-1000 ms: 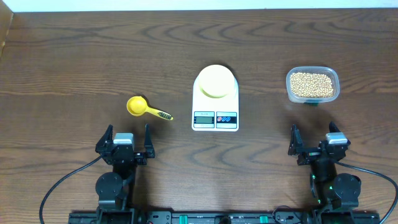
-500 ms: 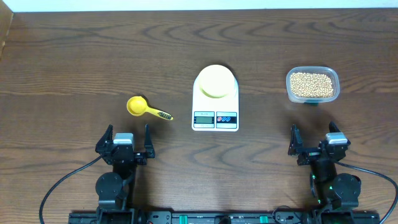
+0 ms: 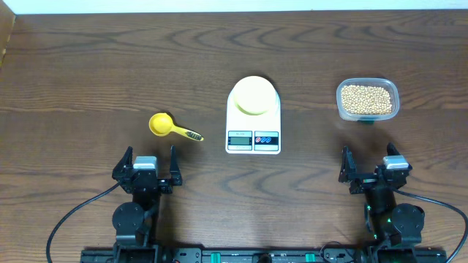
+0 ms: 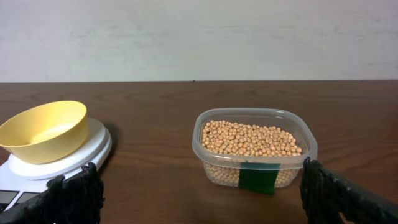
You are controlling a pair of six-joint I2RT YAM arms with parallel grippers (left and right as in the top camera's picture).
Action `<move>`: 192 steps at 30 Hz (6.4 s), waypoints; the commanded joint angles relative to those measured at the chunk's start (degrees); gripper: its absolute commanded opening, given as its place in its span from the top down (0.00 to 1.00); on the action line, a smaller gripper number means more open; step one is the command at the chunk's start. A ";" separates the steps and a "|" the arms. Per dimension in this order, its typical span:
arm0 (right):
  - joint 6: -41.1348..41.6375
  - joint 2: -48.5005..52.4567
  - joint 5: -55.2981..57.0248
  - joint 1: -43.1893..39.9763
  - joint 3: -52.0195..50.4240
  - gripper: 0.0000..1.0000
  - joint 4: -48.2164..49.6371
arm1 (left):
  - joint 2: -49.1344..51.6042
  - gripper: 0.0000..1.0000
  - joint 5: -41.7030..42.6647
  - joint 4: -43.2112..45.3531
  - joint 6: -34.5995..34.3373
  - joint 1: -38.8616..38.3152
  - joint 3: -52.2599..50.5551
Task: Scoop item into bowl and weigh 50g on scale
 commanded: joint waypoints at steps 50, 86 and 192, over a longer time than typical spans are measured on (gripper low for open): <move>-0.07 -0.31 -0.15 -0.13 -0.24 0.01 -0.07 | 42.10 0.02 -0.55 -38.69 -21.81 0.31 52.52; -0.07 -0.31 -0.15 -0.13 -0.26 0.01 -0.07 | 79.54 0.14 -8.55 -50.10 -48.09 0.31 63.39; 44.52 -0.31 -23.02 0.09 -0.26 0.01 1.51 | 69.61 0.93 2.82 -59.41 -57.75 1.11 63.34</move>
